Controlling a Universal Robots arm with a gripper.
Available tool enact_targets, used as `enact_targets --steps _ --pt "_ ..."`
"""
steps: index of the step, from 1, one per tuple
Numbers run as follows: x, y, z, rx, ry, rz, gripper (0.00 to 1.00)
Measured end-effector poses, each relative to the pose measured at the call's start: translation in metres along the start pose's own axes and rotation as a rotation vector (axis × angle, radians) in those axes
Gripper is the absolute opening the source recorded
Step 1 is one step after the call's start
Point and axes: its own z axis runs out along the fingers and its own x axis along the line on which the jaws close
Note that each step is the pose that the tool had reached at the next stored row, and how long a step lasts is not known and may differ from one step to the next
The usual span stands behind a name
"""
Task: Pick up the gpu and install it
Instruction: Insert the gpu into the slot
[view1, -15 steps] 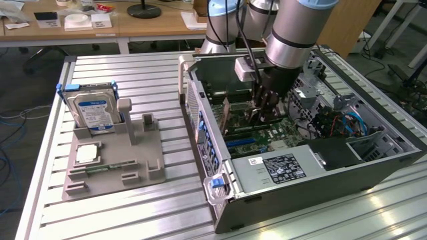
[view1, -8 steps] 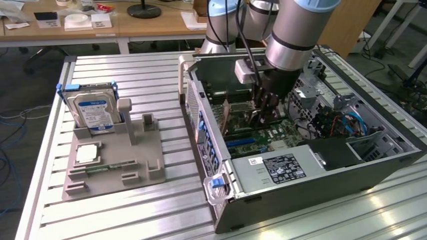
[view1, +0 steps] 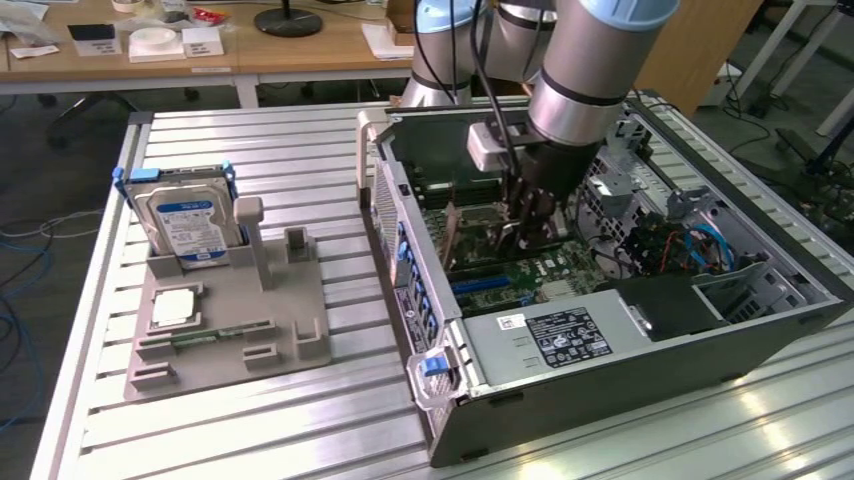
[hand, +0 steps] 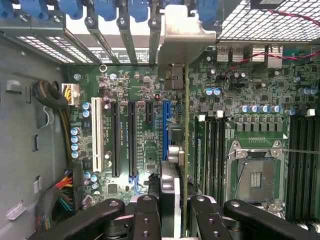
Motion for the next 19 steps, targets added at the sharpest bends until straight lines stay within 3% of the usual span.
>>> enact_targets --steps 19 --pt "0.0024 0.0038 0.0103 0.0008 -0.0002 0.0 0.28"
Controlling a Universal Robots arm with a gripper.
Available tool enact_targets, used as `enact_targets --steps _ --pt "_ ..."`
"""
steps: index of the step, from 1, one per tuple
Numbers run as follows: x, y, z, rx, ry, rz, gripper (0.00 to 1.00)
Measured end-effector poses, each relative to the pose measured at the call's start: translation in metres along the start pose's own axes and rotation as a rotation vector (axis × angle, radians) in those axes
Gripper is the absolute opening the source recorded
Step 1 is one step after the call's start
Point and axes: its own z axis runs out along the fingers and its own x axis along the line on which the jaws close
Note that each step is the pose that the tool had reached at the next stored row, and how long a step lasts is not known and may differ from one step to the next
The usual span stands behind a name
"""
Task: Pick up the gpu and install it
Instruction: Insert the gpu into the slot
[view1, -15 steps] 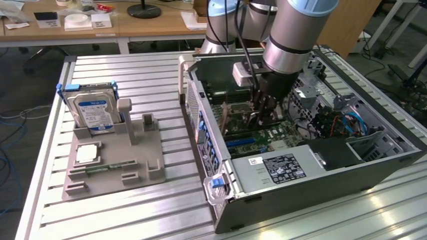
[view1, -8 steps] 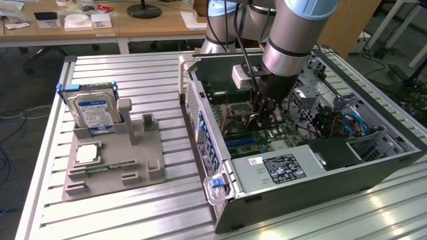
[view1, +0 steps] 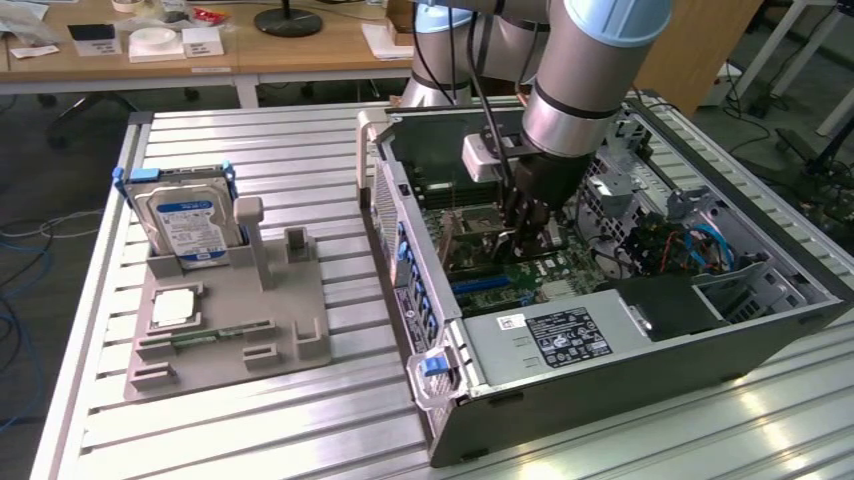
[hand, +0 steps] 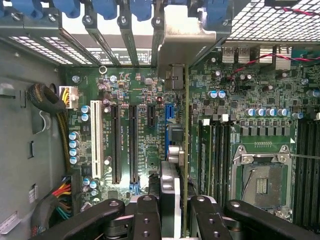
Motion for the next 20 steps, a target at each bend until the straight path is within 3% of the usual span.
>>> enact_targets --steps 14,20 --pt "0.004 0.003 0.0019 -0.0001 0.0002 0.0 0.28" --pt "0.005 0.0032 0.0105 0.0 0.0012 0.0 0.28"
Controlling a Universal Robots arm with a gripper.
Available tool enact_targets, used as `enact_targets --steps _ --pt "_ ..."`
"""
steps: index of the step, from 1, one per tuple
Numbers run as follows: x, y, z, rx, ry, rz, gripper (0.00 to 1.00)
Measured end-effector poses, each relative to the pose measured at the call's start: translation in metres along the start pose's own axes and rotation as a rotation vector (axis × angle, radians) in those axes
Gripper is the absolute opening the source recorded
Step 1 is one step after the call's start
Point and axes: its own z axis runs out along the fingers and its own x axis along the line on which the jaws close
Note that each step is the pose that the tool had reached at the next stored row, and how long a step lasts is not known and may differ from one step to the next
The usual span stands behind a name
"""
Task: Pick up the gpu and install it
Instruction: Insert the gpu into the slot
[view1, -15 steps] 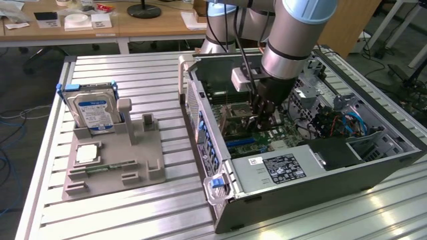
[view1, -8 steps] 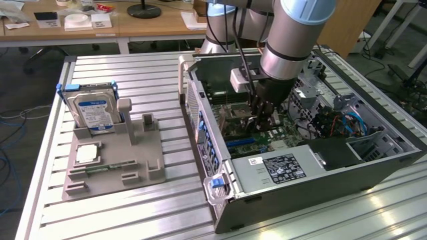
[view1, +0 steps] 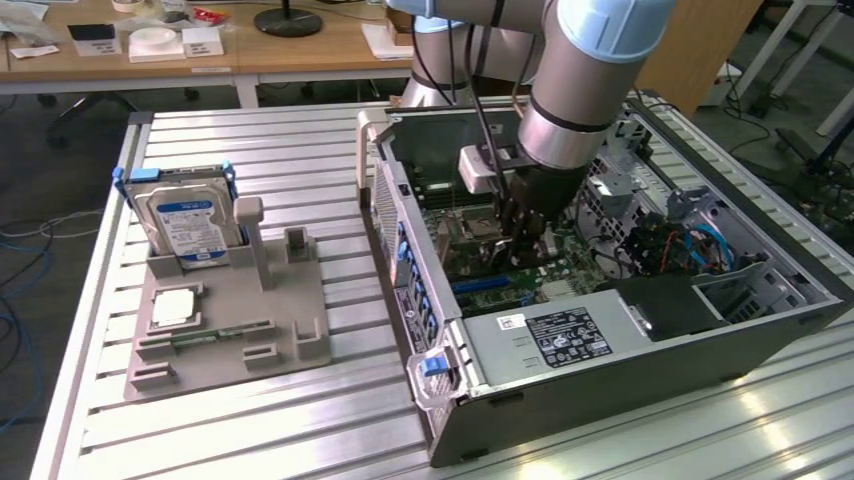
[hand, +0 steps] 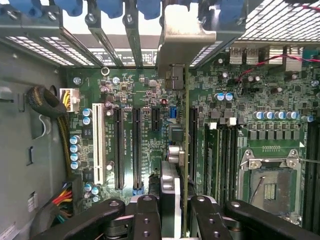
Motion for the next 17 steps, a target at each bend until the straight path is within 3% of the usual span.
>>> enact_targets --steps 6,17 --pt "0.001 0.0002 0.0103 0.0001 -0.0002 0.0 0.28" --pt "0.001 0.0016 0.014 0.0 0.0019 0.0 0.28"
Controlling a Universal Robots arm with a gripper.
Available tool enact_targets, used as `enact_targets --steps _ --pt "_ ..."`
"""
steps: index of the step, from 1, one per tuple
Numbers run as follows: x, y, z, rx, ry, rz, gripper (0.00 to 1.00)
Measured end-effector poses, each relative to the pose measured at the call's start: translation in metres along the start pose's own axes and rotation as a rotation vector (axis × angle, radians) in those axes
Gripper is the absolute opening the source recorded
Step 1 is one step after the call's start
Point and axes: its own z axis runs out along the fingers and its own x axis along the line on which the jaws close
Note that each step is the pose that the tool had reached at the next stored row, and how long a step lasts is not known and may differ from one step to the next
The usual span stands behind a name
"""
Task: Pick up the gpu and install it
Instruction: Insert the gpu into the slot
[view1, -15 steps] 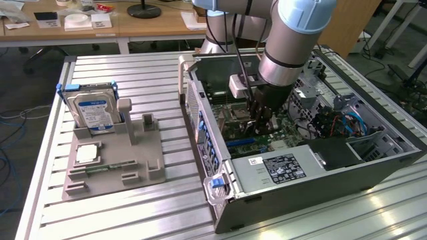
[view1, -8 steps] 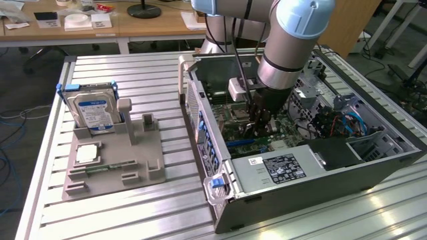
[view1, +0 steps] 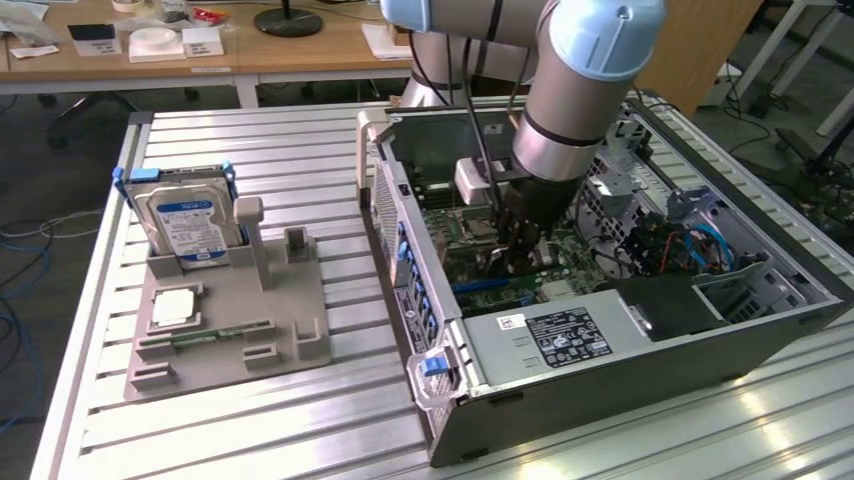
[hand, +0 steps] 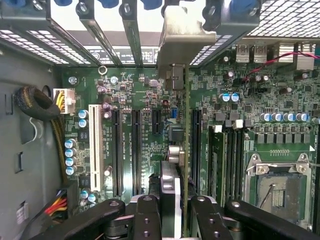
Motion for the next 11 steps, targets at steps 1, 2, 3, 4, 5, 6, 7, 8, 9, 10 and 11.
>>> enact_targets --steps 1,2,3,4,5,6,7,8,9,10,11 --pt "-0.0001 0.0003 0.0012 0.0001 0.0 0.0 0.28" --pt "-0.0004 0.0008 0.002 0.0001 0.0 0.0 0.28" --pt "-0.0009 0.0013 0.0023 0.0 0.0003 0.0 0.28" --pt "-0.0017 0.0015 0.0025 0.0 0.0005 0.0 0.28" --pt "-0.0027 0.0017 0.0026 0.0 0.0012 0.0 0.28" --pt "-0.0039 0.0017 0.0028 0.0 0.0022 0.0 0.28" --pt "-0.0048 0.0017 0.0028 0.0001 0.0037 0.0 0.28" --pt "-0.0054 0.0019 0.0029 0.0001 0.0053 0.0 0.28" --pt "-0.0058 0.0021 0.0031 0.0001 0.0061 0.0 0.28" --pt "-0.0058 0.0024 0.0032 0.0002 0.0063 0.0 0.28" --pt "-0.0058 0.0029 0.0032 0.0001 0.0064 0.0 0.28"
